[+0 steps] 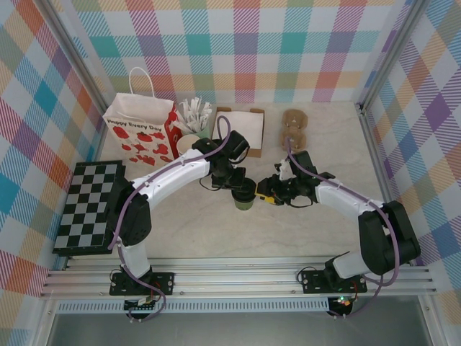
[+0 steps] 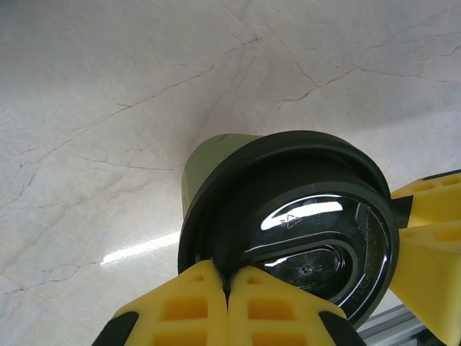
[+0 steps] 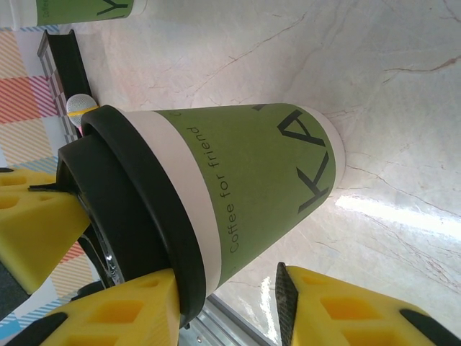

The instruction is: Pack the takeout coffee

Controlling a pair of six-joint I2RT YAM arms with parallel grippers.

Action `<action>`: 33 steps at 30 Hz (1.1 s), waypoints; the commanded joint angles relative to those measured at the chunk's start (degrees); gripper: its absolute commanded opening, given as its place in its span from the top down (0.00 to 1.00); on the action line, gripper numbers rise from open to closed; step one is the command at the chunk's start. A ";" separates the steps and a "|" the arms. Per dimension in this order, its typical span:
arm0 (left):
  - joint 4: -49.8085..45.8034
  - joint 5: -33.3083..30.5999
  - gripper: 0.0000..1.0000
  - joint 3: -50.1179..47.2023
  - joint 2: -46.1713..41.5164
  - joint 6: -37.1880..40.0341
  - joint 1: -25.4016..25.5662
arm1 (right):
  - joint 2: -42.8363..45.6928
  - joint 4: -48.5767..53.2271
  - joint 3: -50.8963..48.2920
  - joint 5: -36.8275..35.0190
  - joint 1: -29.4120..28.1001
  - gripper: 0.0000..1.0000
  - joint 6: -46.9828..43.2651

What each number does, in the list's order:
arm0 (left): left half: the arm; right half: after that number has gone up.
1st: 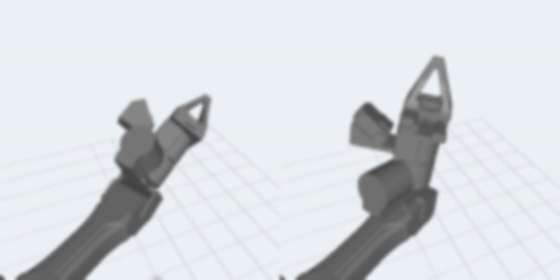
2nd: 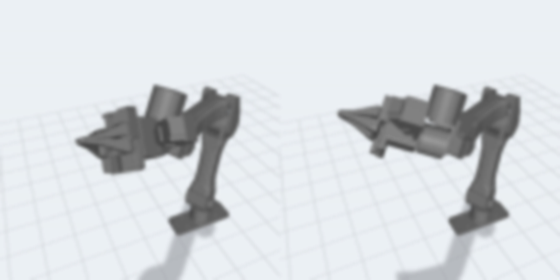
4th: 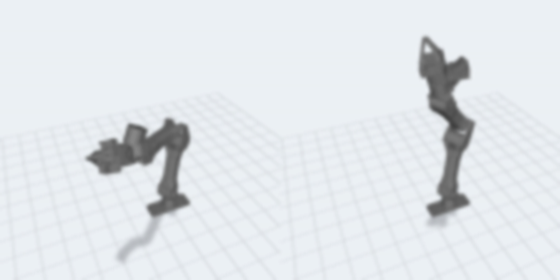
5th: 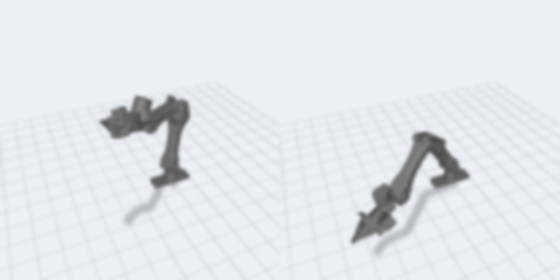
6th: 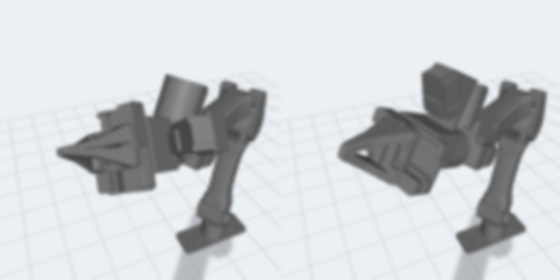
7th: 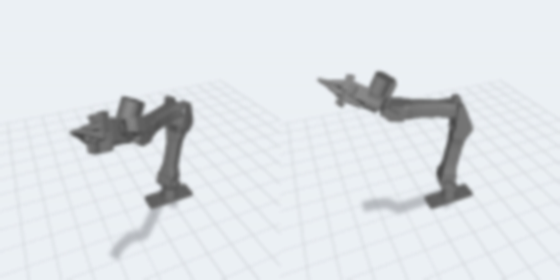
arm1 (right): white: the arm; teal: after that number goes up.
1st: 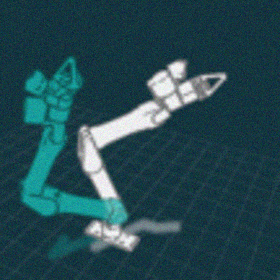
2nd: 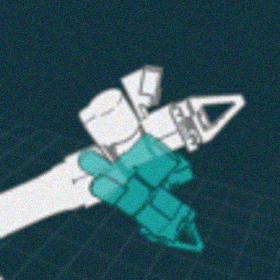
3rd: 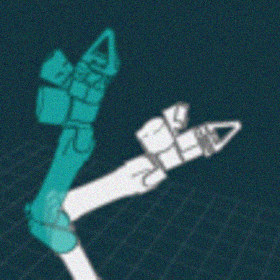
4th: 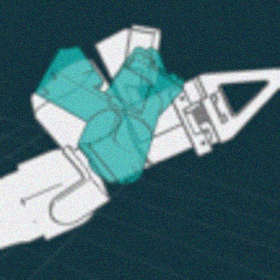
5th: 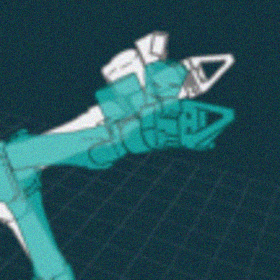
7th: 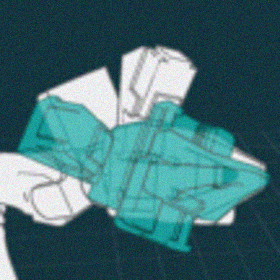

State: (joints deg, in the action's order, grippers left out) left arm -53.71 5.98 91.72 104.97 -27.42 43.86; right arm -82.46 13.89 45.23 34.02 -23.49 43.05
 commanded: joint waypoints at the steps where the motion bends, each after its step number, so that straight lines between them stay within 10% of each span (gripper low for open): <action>1: -1.55 1.36 1.00 -2.71 3.48 -0.59 0.92 | -3.36 7.20 -2.98 -8.75 -0.33 0.59 1.16; 13: 0.11 -3.37 1.00 -15.26 4.49 -0.16 -0.66 | -6.58 5.78 -6.74 -9.42 -0.12 0.56 2.41; 23: -7.75 -6.30 1.00 4.35 1.77 15.42 -0.62 | -0.58 2.00 7.37 9.78 5.10 0.43 -2.30; 33: -7.68 -1.47 1.00 7.39 2.98 27.75 -0.56 | -10.23 9.13 14.95 11.70 5.12 0.57 -8.95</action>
State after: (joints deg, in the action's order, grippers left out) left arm -59.72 3.49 97.17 106.48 -4.73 43.57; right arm -89.73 19.22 58.70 43.62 -18.22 36.60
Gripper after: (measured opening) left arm 0.059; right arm 0.442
